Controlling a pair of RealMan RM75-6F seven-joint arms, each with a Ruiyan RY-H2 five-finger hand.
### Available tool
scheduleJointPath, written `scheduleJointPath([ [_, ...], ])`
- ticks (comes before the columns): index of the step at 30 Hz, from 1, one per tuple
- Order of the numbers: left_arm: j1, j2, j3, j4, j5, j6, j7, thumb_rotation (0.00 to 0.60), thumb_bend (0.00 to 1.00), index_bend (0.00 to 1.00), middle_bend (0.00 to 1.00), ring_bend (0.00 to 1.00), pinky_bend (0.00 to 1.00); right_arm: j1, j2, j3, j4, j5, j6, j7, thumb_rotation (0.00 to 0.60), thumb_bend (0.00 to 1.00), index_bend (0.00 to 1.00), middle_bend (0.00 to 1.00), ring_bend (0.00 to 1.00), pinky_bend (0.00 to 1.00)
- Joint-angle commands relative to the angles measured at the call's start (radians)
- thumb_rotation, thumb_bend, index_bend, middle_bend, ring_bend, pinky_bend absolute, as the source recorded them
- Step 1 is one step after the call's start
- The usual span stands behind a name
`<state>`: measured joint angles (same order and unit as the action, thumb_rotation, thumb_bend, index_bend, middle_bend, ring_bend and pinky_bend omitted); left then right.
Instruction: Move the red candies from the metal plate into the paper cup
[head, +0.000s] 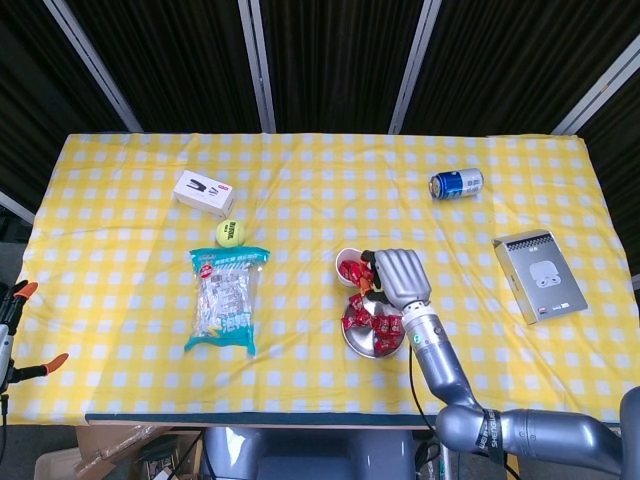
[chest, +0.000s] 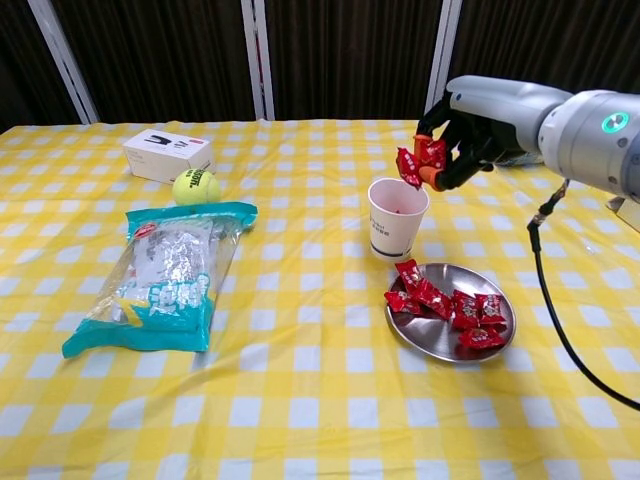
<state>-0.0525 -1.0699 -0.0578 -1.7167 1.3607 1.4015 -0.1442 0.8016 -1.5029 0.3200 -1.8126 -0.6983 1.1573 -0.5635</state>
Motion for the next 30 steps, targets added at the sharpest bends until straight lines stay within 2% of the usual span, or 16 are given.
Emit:
scheduleJointPath([
  [1, -0.001, 0.0, -0.001, 0.003, -0.003, -0.004, -0.003, 0.6, 0.01, 0.0, 0.0, 0.0, 0.0, 0.037, -0.021, 0.026, 0.053, 0.042, -0.026, -0.017, 0.6, 0.66, 0.62, 0.73, 0.83, 1.0],
  [8, -0.005, 0.004, -0.002, 0.001, -0.011, -0.017, -0.008, 0.6, 0.01, 0.0, 0.0, 0.0, 0.0, 0.089, -0.064, 0.036, 0.153, 0.105, -0.07, -0.033, 0.6, 0.66, 0.62, 0.73, 0.83, 1.0],
  [16, -0.009, 0.008, -0.004, -0.007, -0.024, -0.028, -0.004, 0.6, 0.01, 0.0, 0.0, 0.0, 0.0, 0.105, -0.097, 0.004, 0.246, 0.16, -0.108, -0.043, 0.6, 0.65, 0.58, 0.73, 0.83, 1.0],
  [22, -0.009, 0.008, -0.004, -0.008, -0.026, -0.029, -0.001, 0.6, 0.01, 0.0, 0.0, 0.0, 0.0, 0.113, -0.102, -0.015, 0.259, 0.164, -0.109, -0.057, 0.6, 0.44, 0.52, 0.73, 0.82, 1.0],
  [27, -0.008, 0.008, -0.004, -0.007, -0.026, -0.025, 0.001, 0.6, 0.01, 0.0, 0.0, 0.0, 0.0, 0.115, -0.104, -0.017, 0.25, 0.159, -0.099, -0.054, 0.6, 0.33, 0.45, 0.73, 0.81, 1.0],
  [30, -0.007, 0.007, -0.004, -0.006, -0.024, -0.023, 0.001, 0.6, 0.01, 0.0, 0.0, 0.0, 0.0, 0.114, -0.102, -0.017, 0.238, 0.15, -0.091, -0.049, 0.6, 0.31, 0.43, 0.73, 0.81, 1.0],
])
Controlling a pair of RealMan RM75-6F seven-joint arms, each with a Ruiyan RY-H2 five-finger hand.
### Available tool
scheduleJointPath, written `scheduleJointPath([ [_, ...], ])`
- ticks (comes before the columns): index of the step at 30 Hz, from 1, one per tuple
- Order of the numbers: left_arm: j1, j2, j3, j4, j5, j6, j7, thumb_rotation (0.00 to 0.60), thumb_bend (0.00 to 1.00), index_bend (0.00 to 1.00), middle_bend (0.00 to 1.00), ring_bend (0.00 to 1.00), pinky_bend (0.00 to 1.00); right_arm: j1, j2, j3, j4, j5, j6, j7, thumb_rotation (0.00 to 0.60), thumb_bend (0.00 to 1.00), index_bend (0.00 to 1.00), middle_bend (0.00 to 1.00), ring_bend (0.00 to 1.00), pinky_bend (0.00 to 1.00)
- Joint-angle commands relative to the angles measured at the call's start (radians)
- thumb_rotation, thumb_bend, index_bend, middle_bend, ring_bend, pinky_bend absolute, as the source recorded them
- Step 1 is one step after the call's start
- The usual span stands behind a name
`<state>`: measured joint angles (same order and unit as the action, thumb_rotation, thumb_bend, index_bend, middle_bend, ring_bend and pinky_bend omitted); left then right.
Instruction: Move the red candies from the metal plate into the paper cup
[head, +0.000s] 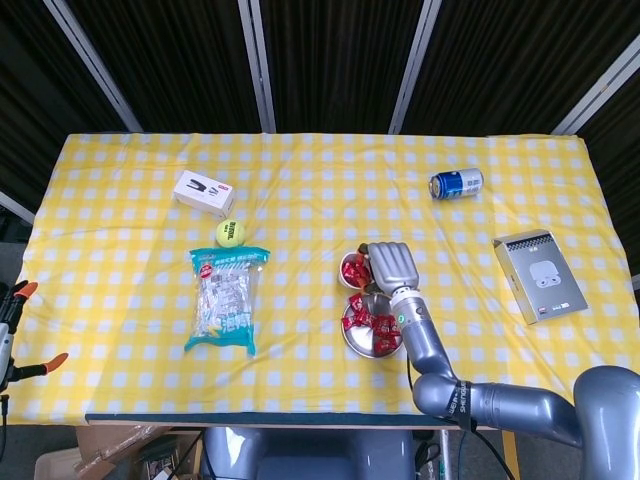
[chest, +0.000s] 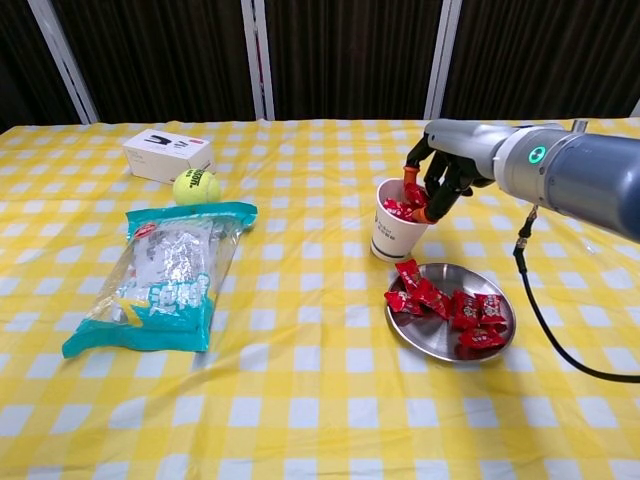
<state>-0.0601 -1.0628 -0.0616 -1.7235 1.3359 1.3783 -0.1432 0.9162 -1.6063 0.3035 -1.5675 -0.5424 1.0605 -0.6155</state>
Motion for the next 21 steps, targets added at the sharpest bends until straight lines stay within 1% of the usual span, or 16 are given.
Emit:
scheduleJointPath([
  [1, 0.0, 0.0, 0.0, 0.0, 0.001, 0.001, 0.0, 0.6, 0.01, 0.0, 0.0, 0.0, 0.0, -0.001, 0.002, -0.001, -0.011, -0.009, 0.008, 0.004, 0.6, 0.31, 0.42, 0.73, 0.81, 1.0],
  [9, 0.001, 0.0, 0.001, 0.002, 0.005, 0.003, -0.004, 0.6, 0.01, 0.0, 0.0, 0.0, 0.0, -0.005, 0.017, 0.002, -0.061, -0.033, 0.038, 0.008, 0.6, 0.31, 0.4, 0.73, 0.81, 1.0],
  [14, 0.002, -0.001, 0.0, 0.004, 0.007, 0.007, -0.004, 0.6, 0.01, 0.0, 0.0, 0.0, 0.0, -0.016, 0.041, 0.008, -0.129, -0.088, 0.078, 0.024, 0.6, 0.31, 0.4, 0.73, 0.81, 1.0],
  [18, 0.004, -0.002, 0.002, 0.006, 0.016, 0.014, -0.006, 0.6, 0.01, 0.0, 0.0, 0.0, 0.0, -0.064, 0.107, -0.027, -0.249, -0.153, 0.136, 0.027, 0.6, 0.31, 0.4, 0.73, 0.81, 1.0],
  [21, 0.005, -0.002, 0.003, 0.007, 0.018, 0.015, -0.009, 0.6, 0.01, 0.0, 0.0, 0.0, 0.0, -0.085, 0.131, -0.053, -0.281, -0.168, 0.148, 0.026, 0.6, 0.31, 0.38, 0.73, 0.8, 1.0],
])
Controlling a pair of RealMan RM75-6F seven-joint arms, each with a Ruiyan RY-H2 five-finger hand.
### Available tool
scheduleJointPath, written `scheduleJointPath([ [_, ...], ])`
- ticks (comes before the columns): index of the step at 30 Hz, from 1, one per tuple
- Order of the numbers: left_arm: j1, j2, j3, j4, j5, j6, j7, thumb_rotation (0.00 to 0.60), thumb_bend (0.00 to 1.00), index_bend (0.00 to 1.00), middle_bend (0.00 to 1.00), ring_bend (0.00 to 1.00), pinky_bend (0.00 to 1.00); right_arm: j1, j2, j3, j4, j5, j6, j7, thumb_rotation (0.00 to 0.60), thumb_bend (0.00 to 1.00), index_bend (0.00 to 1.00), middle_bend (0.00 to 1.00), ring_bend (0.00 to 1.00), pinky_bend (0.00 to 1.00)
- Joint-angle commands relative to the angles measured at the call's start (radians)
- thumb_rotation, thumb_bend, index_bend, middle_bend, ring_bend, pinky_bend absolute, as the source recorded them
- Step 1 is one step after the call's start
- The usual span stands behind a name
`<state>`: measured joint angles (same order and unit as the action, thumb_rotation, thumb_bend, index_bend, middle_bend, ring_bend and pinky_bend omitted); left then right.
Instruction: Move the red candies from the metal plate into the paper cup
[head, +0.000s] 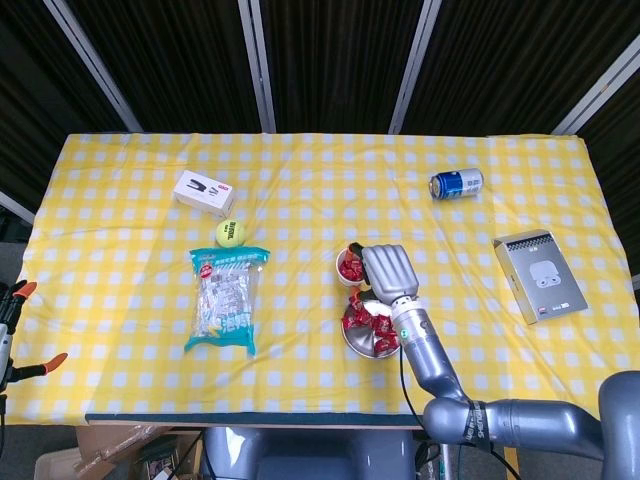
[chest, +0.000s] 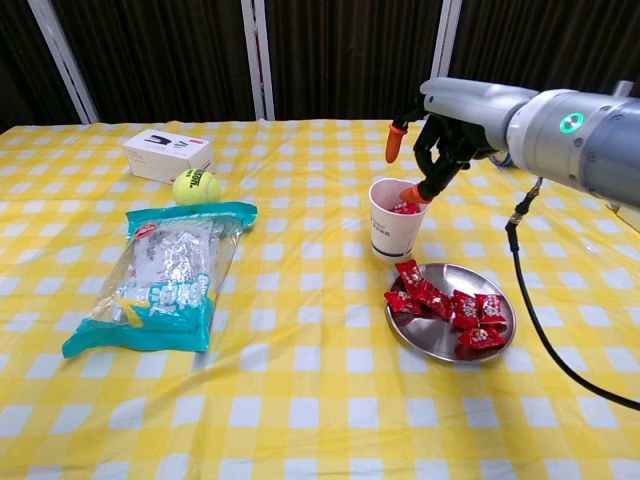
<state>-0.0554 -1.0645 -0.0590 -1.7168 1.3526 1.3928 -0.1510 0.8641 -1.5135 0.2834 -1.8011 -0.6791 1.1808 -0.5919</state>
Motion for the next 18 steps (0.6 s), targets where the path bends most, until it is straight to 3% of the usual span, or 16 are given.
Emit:
scheduleJointPath([
  [1, 0.001, 0.0, 0.001, 0.0, 0.002, 0.002, -0.001, 0.6, 0.01, 0.0, 0.0, 0.0, 0.0, -0.04, 0.045, -0.042, -0.056, -0.036, 0.031, 0.001, 0.6, 0.31, 0.38, 0.73, 0.8, 1.0],
  [9, 0.007, -0.005, 0.006, 0.01, 0.028, 0.023, -0.002, 0.6, 0.01, 0.0, 0.0, 0.0, 0.0, -0.135, 0.07, -0.183, -0.105, -0.077, 0.056, 0.005, 0.6, 0.25, 0.33, 0.73, 0.77, 1.0],
  [18, 0.011, -0.008, 0.009, 0.011, 0.044, 0.037, 0.001, 0.6, 0.01, 0.0, 0.0, 0.0, 0.0, -0.17, -0.007, -0.231, -0.051, -0.069, 0.052, -0.014, 0.6, 0.17, 0.31, 0.7, 0.75, 1.0],
])
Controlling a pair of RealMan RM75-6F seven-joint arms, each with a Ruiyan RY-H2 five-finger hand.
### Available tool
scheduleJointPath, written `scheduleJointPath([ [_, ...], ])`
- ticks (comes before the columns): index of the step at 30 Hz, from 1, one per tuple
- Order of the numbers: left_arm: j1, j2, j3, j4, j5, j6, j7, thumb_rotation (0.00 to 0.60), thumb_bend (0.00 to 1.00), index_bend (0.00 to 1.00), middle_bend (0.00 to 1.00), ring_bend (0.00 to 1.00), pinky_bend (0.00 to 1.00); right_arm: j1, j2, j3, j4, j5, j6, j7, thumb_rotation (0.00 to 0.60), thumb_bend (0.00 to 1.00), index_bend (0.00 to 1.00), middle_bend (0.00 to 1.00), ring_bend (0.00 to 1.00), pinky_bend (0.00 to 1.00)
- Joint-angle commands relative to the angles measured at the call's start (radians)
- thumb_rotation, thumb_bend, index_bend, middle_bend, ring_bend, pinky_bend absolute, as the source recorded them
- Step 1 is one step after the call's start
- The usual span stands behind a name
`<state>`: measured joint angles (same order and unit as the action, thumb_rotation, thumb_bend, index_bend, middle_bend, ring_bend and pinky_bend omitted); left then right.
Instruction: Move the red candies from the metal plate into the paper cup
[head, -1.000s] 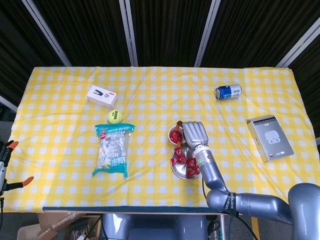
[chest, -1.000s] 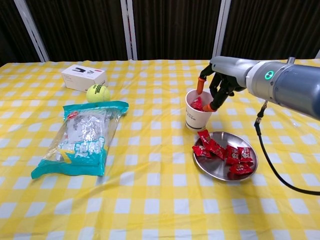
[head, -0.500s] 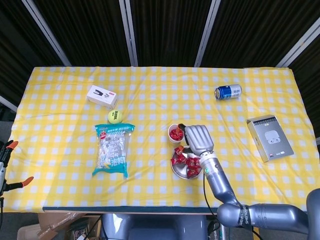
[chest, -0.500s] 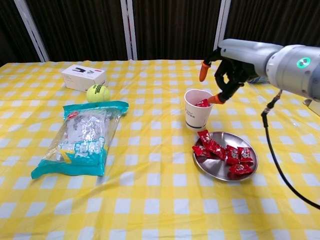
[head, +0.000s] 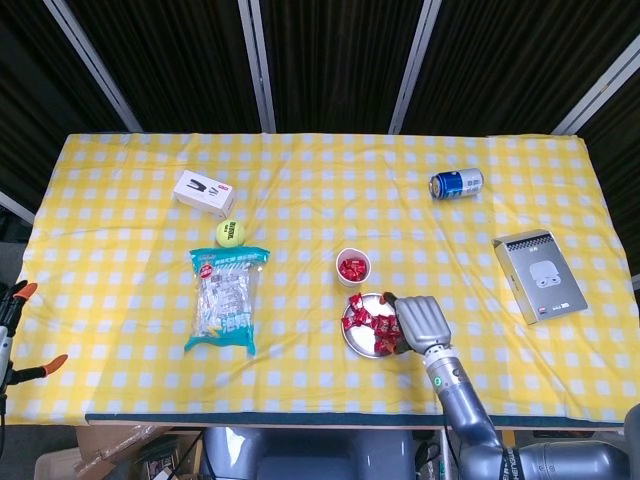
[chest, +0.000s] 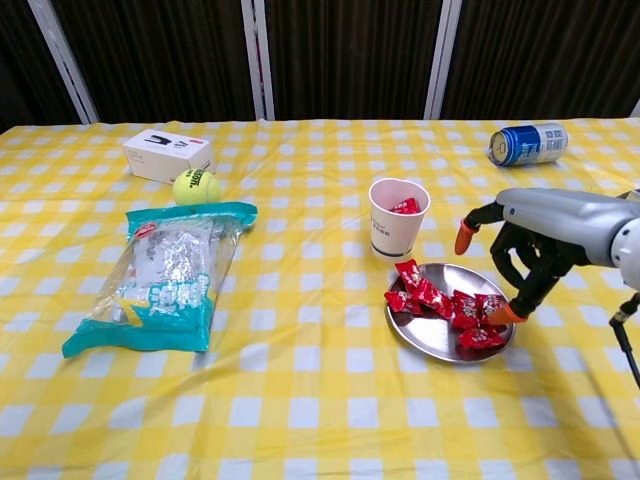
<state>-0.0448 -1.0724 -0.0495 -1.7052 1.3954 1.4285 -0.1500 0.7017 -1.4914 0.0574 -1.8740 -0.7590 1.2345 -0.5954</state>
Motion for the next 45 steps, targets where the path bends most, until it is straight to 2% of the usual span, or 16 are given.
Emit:
scheduleJointPath([
  [1, 0.0, 0.0, 0.0, 0.0, 0.0, 0.001, 0.0, 0.6, 0.01, 0.0, 0.0, 0.0, 0.0, -0.008, -0.037, -0.003, 0.027, 0.014, -0.002, -0.014, 0.6, 0.17, 0.31, 0.7, 0.75, 1.0],
  [16, -0.001, 0.003, -0.001, -0.002, -0.007, -0.006, -0.005, 0.6, 0.01, 0.0, 0.0, 0.0, 0.0, -0.012, -0.081, 0.027, 0.101, 0.07, -0.042, -0.028, 0.6, 0.17, 0.31, 0.7, 0.74, 1.0],
  [45, -0.002, 0.006, 0.001, 0.002, -0.004, -0.011, -0.013, 0.6, 0.01, 0.0, 0.0, 0.0, 0.0, -0.02, -0.127, 0.043, 0.097, 0.059, -0.047, -0.042, 0.6, 0.17, 0.31, 0.7, 0.74, 1.0],
])
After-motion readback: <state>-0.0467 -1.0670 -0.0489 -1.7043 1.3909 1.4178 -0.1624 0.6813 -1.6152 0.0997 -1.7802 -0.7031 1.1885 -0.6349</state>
